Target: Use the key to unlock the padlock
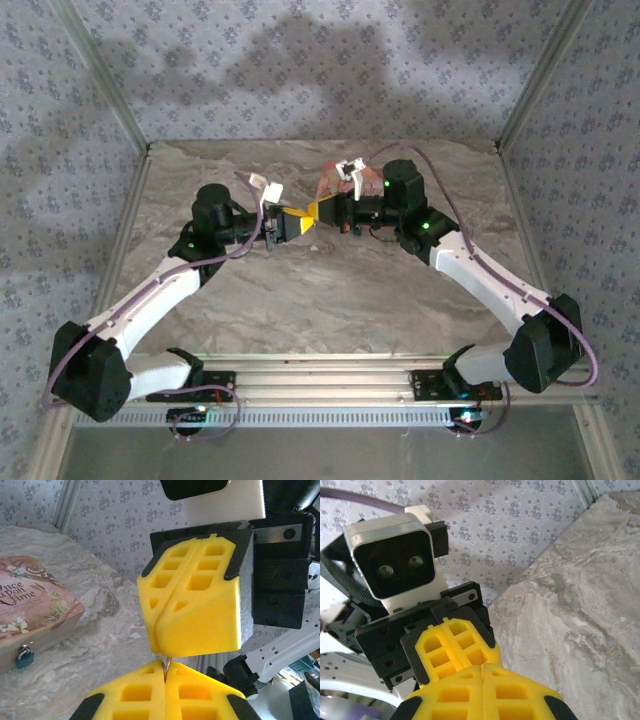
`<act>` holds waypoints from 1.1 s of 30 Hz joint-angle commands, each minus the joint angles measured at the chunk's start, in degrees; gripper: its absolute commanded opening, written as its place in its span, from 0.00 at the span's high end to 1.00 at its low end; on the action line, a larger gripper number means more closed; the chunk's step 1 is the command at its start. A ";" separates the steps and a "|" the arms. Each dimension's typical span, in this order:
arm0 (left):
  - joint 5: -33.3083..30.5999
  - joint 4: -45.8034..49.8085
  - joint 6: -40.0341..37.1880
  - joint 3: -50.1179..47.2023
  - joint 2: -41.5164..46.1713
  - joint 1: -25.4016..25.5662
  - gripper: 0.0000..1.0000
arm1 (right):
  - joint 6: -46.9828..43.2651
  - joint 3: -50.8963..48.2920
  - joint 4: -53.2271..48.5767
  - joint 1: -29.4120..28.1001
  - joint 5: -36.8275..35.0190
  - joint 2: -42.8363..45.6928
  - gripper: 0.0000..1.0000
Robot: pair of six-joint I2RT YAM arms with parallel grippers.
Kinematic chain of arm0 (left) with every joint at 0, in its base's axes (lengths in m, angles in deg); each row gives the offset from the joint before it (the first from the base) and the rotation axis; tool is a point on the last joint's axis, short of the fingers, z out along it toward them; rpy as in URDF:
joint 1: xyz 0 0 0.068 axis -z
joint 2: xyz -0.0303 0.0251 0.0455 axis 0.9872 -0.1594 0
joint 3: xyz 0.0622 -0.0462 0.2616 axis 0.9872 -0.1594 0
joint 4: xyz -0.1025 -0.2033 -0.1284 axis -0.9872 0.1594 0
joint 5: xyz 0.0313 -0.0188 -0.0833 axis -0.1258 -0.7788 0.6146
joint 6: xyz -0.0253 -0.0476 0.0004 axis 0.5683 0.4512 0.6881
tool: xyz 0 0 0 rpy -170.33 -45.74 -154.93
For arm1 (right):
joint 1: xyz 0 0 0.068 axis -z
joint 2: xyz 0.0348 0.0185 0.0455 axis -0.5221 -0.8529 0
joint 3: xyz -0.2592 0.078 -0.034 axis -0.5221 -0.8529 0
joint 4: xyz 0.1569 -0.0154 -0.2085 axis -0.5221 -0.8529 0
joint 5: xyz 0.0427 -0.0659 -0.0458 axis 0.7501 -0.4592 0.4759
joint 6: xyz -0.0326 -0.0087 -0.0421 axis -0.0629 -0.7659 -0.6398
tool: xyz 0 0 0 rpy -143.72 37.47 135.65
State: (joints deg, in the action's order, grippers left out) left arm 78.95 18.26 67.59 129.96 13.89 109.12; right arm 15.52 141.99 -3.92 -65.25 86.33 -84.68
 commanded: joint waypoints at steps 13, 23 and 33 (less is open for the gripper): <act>1.31 4.27 -0.96 -0.03 5.42 -3.47 0.36 | -18.05 12.37 -20.73 0.58 6.66 -2.77 1.00; 5.35 0.13 0.13 -0.09 3.96 -1.98 0.46 | -18.69 13.70 -21.40 0.50 9.69 -5.08 1.00; 7.53 -3.65 2.43 -0.17 1.09 -1.37 0.62 | -17.76 12.84 -19.44 0.59 9.29 -4.24 1.00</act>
State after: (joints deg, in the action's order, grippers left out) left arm 84.22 17.86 69.56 129.83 14.99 107.37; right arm -1.93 154.47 -24.46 -64.73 94.59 -89.92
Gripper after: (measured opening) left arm 0.382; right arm 0.047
